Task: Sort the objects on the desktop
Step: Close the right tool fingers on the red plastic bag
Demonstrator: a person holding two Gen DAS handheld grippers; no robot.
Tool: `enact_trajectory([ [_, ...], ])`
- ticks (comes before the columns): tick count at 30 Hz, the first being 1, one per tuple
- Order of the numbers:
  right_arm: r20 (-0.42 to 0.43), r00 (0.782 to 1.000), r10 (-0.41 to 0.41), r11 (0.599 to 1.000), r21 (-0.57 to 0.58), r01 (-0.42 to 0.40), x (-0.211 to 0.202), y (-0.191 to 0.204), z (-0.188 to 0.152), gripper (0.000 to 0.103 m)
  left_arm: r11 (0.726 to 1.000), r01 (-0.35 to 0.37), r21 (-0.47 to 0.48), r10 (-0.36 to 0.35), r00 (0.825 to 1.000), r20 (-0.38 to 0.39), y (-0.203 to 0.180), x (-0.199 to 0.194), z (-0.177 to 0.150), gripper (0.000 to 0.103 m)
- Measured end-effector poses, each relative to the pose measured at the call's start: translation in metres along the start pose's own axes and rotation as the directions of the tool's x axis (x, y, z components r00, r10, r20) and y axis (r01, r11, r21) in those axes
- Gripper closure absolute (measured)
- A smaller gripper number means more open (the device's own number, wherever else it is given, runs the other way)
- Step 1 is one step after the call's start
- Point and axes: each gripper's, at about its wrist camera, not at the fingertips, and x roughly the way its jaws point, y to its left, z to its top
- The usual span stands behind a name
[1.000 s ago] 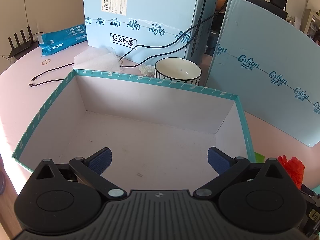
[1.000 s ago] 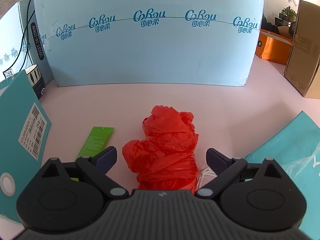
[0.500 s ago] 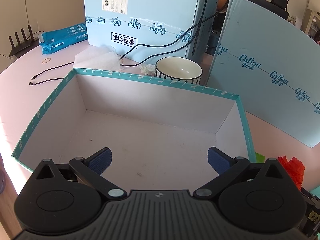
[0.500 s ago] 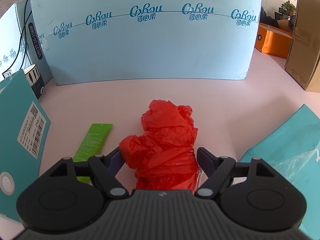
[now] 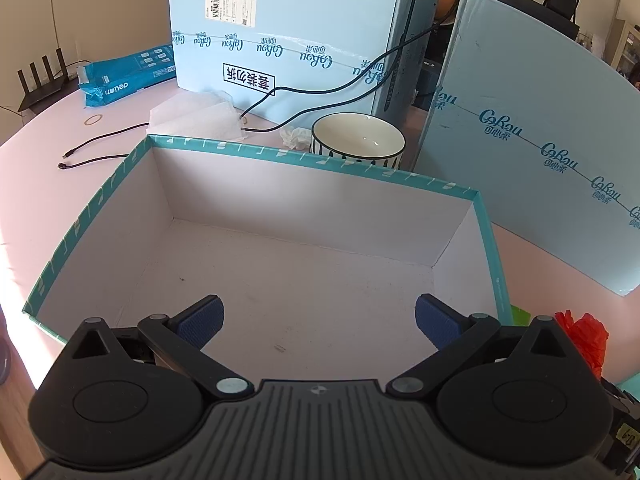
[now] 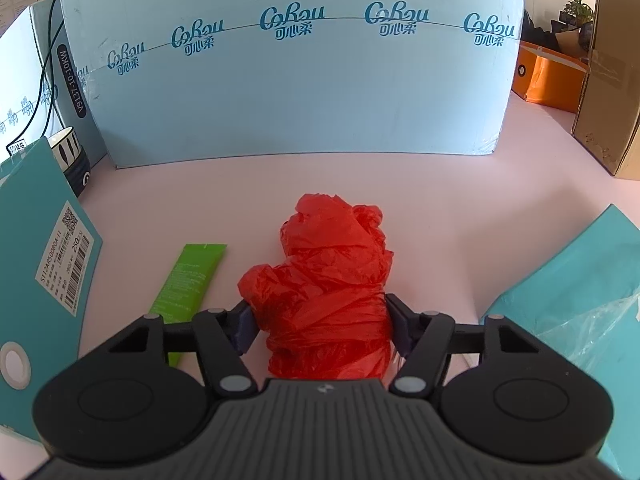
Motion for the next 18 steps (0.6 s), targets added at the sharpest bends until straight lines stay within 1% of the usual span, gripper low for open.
enact_trajectory([
  [6, 0.006, 1.0, -0.002, 1.0, 0.001, 0.002, -0.0005, -0.0005, 0.0, 0.042, 1.0, 0.0, 0.0, 0.0, 1.0, -0.003, -0.0005, 0.0003, 0.0, 0.001],
  [18, 0.019, 1.0, 0.012, 1.0, 0.016, -0.012, -0.0037, -0.0035, -0.0004, 0.043, 1.0, 0.002, -0.001, -0.002, 1.0, -0.004, -0.0009, 0.0011, 0.0005, 0.001],
])
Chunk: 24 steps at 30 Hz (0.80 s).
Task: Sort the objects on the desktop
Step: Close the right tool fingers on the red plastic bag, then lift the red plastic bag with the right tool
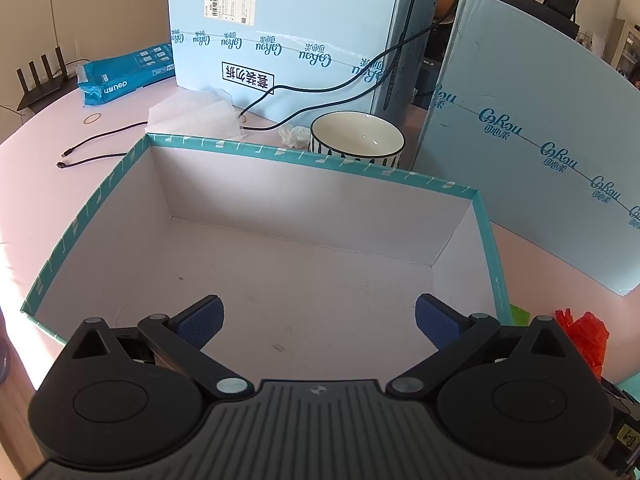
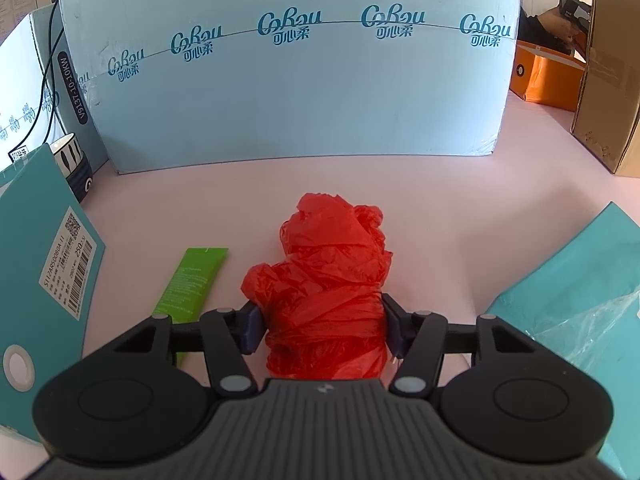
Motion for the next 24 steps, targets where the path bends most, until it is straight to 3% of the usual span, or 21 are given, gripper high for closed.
enact_trajectory([
  [24, 0.018, 1.0, 0.007, 1.0, 0.026, -0.008, -0.036, -0.016, -0.002, 0.043, 1.0, 0.023, -0.014, -0.023, 1.0, 0.012, 0.006, -0.005, 0.0, 0.001],
])
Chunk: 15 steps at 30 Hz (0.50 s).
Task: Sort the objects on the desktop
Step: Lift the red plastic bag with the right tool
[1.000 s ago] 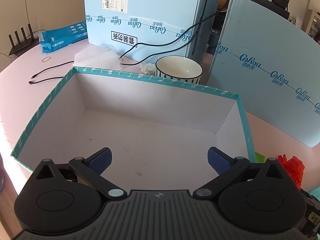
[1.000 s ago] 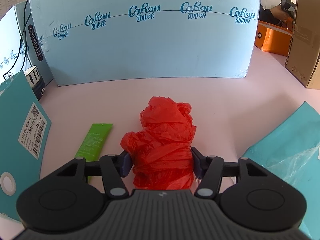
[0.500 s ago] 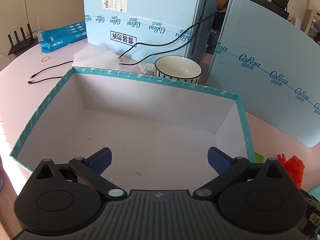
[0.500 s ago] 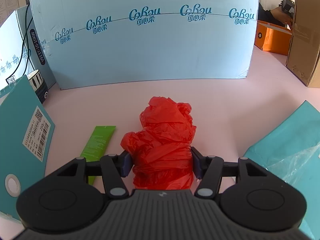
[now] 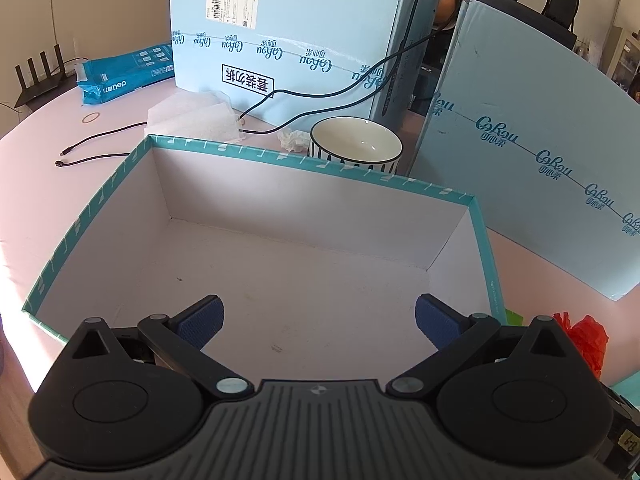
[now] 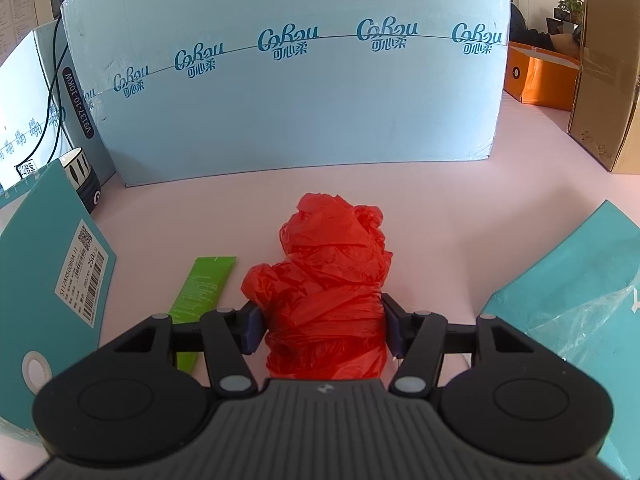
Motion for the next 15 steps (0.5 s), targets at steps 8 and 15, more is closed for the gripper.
enact_trajectory([
  [8, 0.009, 1.0, -0.007, 1.0, 0.012, 0.007, -0.011, -0.004, -0.004, 0.043, 1.0, 0.011, -0.003, -0.011, 1.0, 0.004, 0.002, -0.003, 0.0, 0.001],
  [15, 0.015, 1.0, -0.018, 0.999, 0.028, 0.017, -0.013, -0.001, -0.003, 0.043, 1.0, 0.023, 0.009, -0.023, 1.0, 0.001, 0.003, -0.004, -0.001, 0.001],
])
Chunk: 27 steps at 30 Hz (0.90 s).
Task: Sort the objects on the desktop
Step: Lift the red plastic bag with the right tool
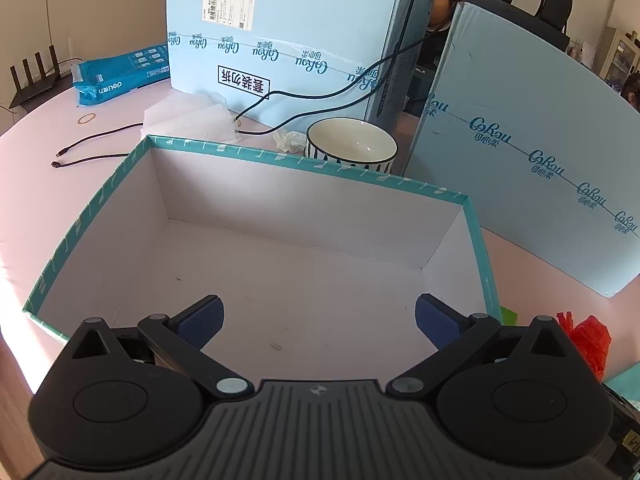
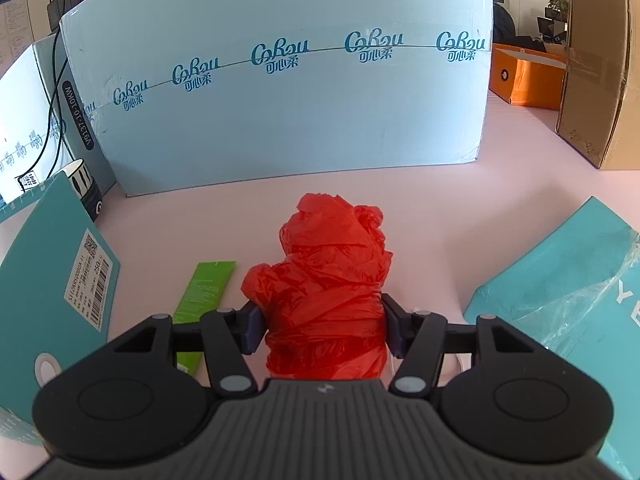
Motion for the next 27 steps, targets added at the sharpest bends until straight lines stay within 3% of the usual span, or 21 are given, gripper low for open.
enact_trajectory([
  [27, 0.018, 1.0, -0.021, 0.999, 0.026, 0.021, -0.018, 0.014, -0.012, 0.043, 0.999, 0.033, 0.027, -0.033, 0.999, 0.002, 0.013, -0.011, -0.007, 0.001],
])
